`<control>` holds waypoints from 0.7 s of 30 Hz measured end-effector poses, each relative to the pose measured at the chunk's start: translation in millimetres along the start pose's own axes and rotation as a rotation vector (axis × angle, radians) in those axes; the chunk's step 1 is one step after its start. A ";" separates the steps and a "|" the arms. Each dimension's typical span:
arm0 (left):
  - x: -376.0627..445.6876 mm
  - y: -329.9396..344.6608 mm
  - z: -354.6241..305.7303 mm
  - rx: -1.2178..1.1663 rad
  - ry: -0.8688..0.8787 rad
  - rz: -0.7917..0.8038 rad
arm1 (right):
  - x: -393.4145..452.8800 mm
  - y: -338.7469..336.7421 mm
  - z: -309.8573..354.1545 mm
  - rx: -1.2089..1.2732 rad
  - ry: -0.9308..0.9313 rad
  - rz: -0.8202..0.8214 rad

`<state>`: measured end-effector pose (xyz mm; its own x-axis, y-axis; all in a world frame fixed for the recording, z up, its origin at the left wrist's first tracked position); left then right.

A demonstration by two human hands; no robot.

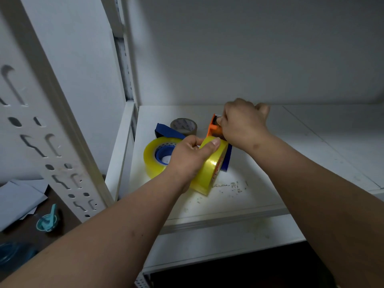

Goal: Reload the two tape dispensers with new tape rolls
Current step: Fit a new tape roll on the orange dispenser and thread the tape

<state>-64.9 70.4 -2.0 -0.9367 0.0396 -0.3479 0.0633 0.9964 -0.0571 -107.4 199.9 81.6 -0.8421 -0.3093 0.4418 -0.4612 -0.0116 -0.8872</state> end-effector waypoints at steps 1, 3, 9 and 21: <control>0.6 -0.4 -1.2 0.010 0.003 -0.014 | 1.3 -1.7 0.5 -0.012 -0.015 -0.012; 1.3 -0.5 -4.4 0.036 0.012 -0.040 | 3.4 -1.6 -3.9 0.058 0.033 -0.009; 2.6 6.6 -4.4 0.219 -0.021 -0.025 | 8.4 -2.0 -28.3 0.220 0.108 0.058; -0.6 17.0 1.5 0.031 -0.215 0.211 | 12.0 9.5 -55.8 0.363 -0.029 0.145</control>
<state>-62.7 87.2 -4.2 -0.8077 0.2258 -0.5447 0.2628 0.9648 0.0103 -137.5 249.1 85.9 -0.8806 -0.3590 0.3094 -0.2052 -0.2997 -0.9317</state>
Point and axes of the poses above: each hand's wrist, its own x-axis towards the middle knuckle, its own y-axis out of the palm, z = x × y, the point moved 5 cm from there along x, towards the middle knuckle, and after that the axes turned 15 degrees about -y, right-handed, at the moved point
